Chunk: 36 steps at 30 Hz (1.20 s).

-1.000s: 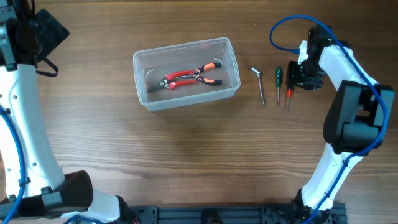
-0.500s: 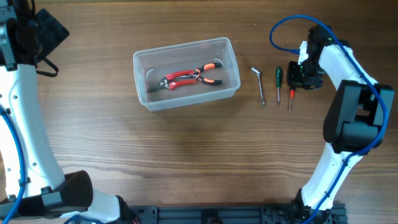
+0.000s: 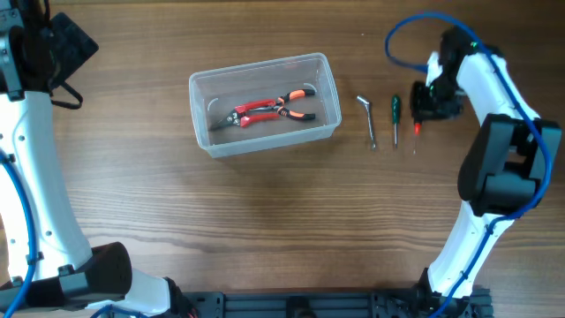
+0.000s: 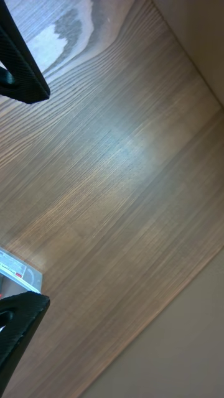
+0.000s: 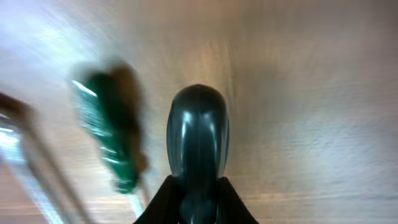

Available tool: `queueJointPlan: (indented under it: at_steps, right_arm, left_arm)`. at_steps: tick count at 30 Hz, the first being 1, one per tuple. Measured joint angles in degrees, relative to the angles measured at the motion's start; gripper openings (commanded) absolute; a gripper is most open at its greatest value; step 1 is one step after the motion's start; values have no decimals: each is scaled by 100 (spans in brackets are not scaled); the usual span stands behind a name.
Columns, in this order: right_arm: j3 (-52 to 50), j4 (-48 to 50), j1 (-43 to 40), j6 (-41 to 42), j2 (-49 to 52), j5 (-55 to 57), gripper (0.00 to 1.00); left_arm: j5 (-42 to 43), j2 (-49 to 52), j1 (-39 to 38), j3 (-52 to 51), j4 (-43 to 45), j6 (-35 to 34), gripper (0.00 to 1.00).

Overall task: Pack container
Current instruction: 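Grasp the black-red screwdriver handle with the right gripper and lift, then carry the screwdriver into the container, release, and withdraw right arm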

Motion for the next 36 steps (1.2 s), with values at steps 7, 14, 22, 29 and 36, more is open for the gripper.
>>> queueJointPlan:
  at_steps: [7,14,22,29,36]
  right_arm:
    - [1377,319,328,-186,-1220,-1202,4]
    - [1952,721,2124,-2354,-2787,-2168,4]
    - [1843,321,3650,-5034,-2238,-2433,4]
    - [1786,369,4155,-6354,-686,-2232,4]
    - [1731,525,4291,-6649,649,-2020,4]
  left_arm:
    - [0,0,2,0,0,0,100]
    - [0,0,0,0,2,-2,100]
    - [0,0,0,0,0,0,100]
    - [0,0,0,0,0,0,100]
    - [0,0,0,0,0,0,100]
